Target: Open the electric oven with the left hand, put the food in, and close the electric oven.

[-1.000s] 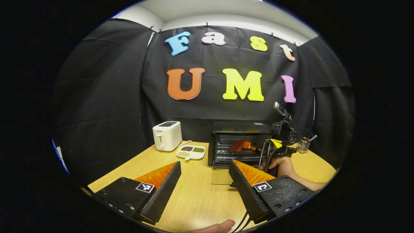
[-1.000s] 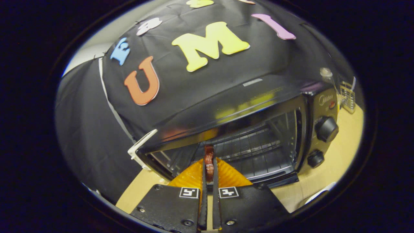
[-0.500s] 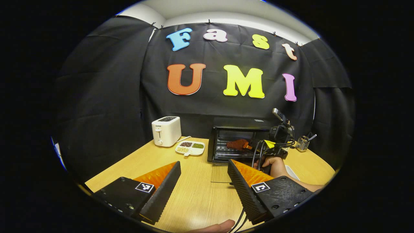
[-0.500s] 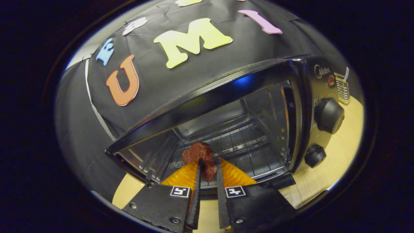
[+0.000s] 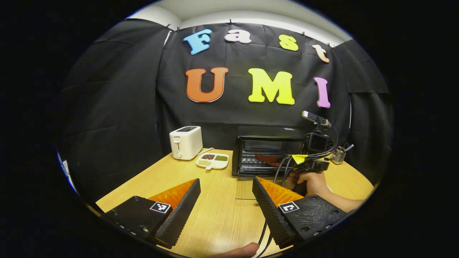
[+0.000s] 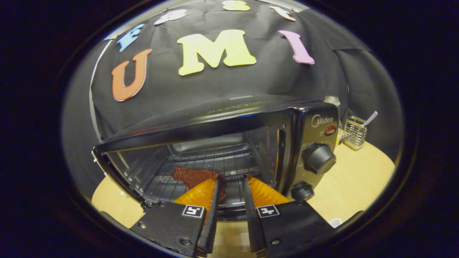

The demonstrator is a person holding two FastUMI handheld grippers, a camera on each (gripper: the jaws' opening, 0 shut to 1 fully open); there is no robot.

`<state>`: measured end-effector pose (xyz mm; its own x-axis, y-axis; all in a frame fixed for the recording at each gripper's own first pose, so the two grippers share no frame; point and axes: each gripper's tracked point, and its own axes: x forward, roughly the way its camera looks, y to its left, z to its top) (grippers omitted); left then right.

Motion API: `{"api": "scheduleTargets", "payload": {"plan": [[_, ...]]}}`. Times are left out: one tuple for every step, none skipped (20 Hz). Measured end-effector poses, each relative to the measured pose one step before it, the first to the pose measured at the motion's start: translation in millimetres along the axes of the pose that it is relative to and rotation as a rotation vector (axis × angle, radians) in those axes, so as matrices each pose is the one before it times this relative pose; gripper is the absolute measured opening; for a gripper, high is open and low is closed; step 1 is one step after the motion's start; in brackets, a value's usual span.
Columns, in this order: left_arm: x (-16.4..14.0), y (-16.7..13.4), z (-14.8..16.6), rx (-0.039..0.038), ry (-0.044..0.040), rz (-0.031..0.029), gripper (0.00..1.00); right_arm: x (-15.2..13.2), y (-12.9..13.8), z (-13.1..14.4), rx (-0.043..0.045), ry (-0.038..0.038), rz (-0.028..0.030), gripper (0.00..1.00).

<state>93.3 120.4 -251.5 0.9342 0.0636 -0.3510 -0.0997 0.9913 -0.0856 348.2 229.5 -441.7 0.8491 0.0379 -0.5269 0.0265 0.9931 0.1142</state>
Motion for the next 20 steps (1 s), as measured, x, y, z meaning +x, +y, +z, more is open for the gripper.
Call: {"api": "scheduleTargets", "payload": {"plan": [[-0.33,0.97,1.38,0.00192,-0.00241,0.00634,0.94,-8.94,1.68,-3.34,-0.02008,0.00143,0.0151,0.41],[-0.97,-1.28,-0.51,0.00121,-0.0017,-0.00174,0.93,-9.92,0.6,-1.82,-0.01683,-0.0005,0.01459,0.42],[1.06,-0.63,-0.51,-0.00178,0.00149,0.00194,0.93,-9.07,-0.47,-0.67,-0.01586,-0.00486,0.01105,0.42],[1.18,-0.42,-0.68,-0.0021,0.00255,0.00017,0.94,-8.99,-1.85,1.44,-0.01078,-0.00777,0.00977,0.43],[0.39,-1.92,-0.09,-0.00132,0.00337,-0.00317,0.94,-8.85,-0.94,1.58,-0.01025,-0.0076,0.0116,0.47],[1.1,-2.44,-1.35,0.00032,0.00471,-0.00353,0.93,-8.13,-1.72,1.82,-0.00176,-0.00208,0.00841,0.51],[1.9,-2.17,-3.43,0.00224,0.00424,-0.00301,0.93,-8.39,-1.51,1.77,-0.00415,-0.00443,0.00992,0.52],[1.77,-2.51,-4.27,0.00334,0.00715,-0.00165,0.93,-8.75,-1.65,4.26,-0.00513,-0.00777,0.01122,0.66],[2.81,-1.3,-3.22,0.00143,0.00546,0.00383,0.93,-9.67,-3.71,3.15,-0.00504,-0.00663,0.00309,0.69],[3.87,-2.32,-3.26,0.0016,0.0035,-0.0008,0.94,-8.66,-4.14,4.52,-0.00742,-0.00933,0.00451,0.75],[4.27,-3.58,-2.66,0.00157,0.00465,-0.00641,0.94,-9.21,-2.46,4.53,-0.00648,-0.00907,0.00919,0.77],[2.12,-0.54,-3.75,-0.00399,0.00488,0.00165,0.94,-10.67,-2.33,7.52,0.00397,-0.0201,0.01013,0.8],[4.25,-2.1,-4.83,-0.00553,0.00589,-0.00612,0.93,-11.35,-2.62,9.36,0.00582,-0.02711,0.00962,0.8],[5.89,-5.3,-5.63,-0.00688,0.00791,-0.01624,0.93,-13.21,-3.16,9.54,0.00377,-0.03064,0.00898,0.81],[5.7,-7.04,-5.63,-0.00677,0.01449,-0.01972,0.93,-12.18,-1.49,11.35,-0.00237,-0.03318,0.01406,0.85],[6.62,-6.82,-6.55,-0.00398,0.01739,-0.01981,0.93,-10.92,-2.69,11.94,-0.00944,-0.03341,0.00245,0.96],[5.91,-6.05,-6.58,-0.00321,0.02389,-0.01683,0.94,-9.21,-5.36,10.47,-0.01753,-0.03056,-0.0069,1.0],[3.55,-7.42,-6.71,0.00155,0.01898,-0.01924,0.94,-10.22,-4.21,10.12,-0.01827,-0.02721,-0.00401,0.99],[4.05,-7.91,-5.45,0.00384,0.01624,-0.01782,0.94,-9.2,-2.76,9.57,-0.0125,-0.02229,0.00082,1.0],[4.83,-7.43,-5.51,0.00766,0.01397,-0.01476,0.94,-8.83,-1.31,9.95,-0.00961,-0.02235,0.00795,0.99]]}}
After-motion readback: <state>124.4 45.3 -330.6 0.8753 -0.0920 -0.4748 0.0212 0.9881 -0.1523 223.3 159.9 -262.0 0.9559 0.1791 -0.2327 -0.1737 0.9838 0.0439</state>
